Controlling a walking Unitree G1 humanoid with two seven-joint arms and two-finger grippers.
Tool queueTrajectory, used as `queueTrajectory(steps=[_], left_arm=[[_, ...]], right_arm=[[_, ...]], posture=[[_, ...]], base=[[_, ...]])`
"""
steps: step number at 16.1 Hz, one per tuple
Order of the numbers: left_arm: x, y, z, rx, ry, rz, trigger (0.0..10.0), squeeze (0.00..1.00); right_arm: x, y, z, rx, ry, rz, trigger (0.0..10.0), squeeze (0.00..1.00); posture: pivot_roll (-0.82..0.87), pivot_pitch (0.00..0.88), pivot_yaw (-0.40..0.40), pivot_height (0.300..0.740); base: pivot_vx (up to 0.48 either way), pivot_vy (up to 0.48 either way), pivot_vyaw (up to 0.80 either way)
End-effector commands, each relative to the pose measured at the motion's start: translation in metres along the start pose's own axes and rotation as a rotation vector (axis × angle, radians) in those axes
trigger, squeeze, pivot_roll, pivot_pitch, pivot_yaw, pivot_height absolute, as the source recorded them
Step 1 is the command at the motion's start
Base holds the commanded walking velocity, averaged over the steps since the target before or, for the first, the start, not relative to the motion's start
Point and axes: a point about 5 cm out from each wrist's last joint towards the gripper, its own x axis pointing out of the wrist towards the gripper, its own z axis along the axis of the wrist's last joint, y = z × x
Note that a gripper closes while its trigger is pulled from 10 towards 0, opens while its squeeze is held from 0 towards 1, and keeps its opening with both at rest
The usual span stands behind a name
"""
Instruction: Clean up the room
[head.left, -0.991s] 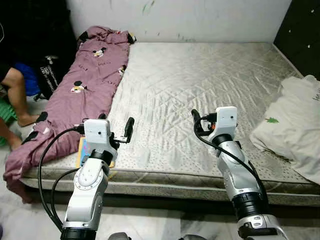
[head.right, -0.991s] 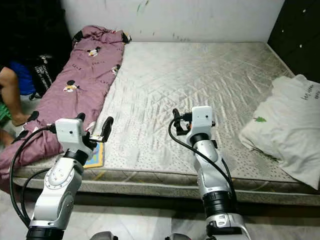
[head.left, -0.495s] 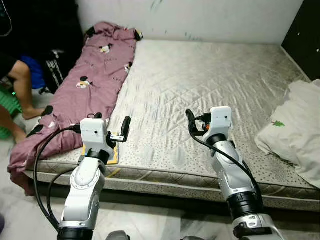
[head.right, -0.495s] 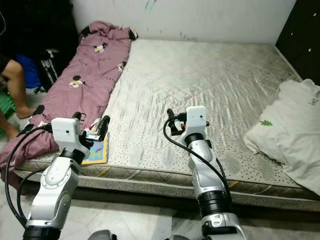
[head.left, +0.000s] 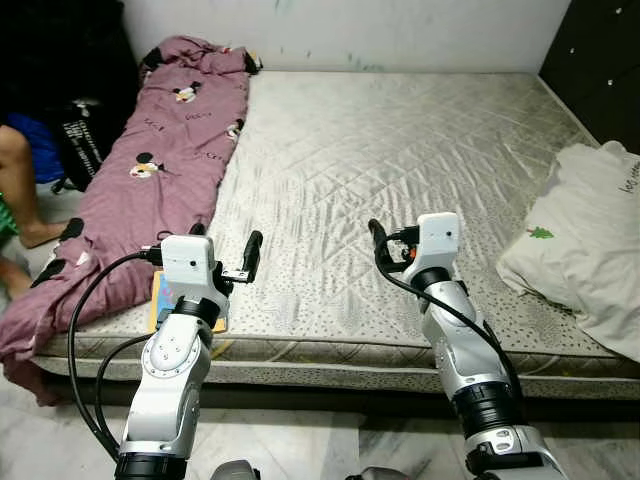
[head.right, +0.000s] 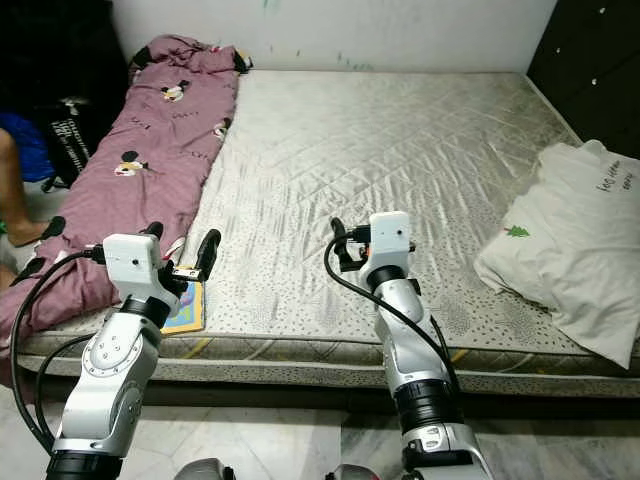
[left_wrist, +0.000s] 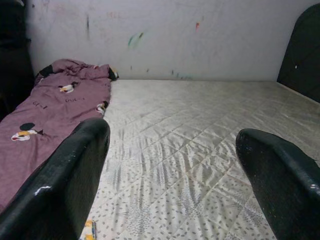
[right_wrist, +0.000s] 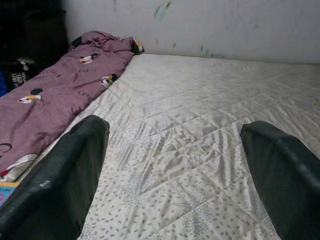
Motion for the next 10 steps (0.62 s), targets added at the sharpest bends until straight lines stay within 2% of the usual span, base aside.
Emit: queueTrajectory(steps=[1,4,8,10], left_arm=[[0.0009,0.0009,0.0026,0.017,-0.009,-0.006,10.0,0.00],[0.0018,0.0008,0.0034,0.017,-0.013,-0.005,10.0,0.00],[0.0014,0.0010,0.0039,0.018,-0.014,-0.001,10.0,0.00],[0.0013,0.0006,0.0040,0.017,-0.015,-0.006,10.0,0.00]], right_arm=[[0.0022,-0.0009,0.0035,0.005,-0.013,-0.004,10.0,0.00],[0.0032,-0.0006,0.0041,-0.009,-0.014,0.000,10.0,0.00],[0.0034,0.0002,0.0041,-0.016,-0.013,0.003,10.0,0.00],[0.0033,0.0001,0.0039,-0.013,-0.012,0.002,10.0,0.00]], posture=[[0.01,0.000,0.011,0.740],[0.01,0.000,0.010,0.740],[0.02,0.000,0.010,0.740],[0.02,0.000,0.010,0.740]], base=[[0.000,0.000,0.00],[0.000,0.000,0.00],[0.000,0.000,0.80],[0.000,0.000,0.30]])
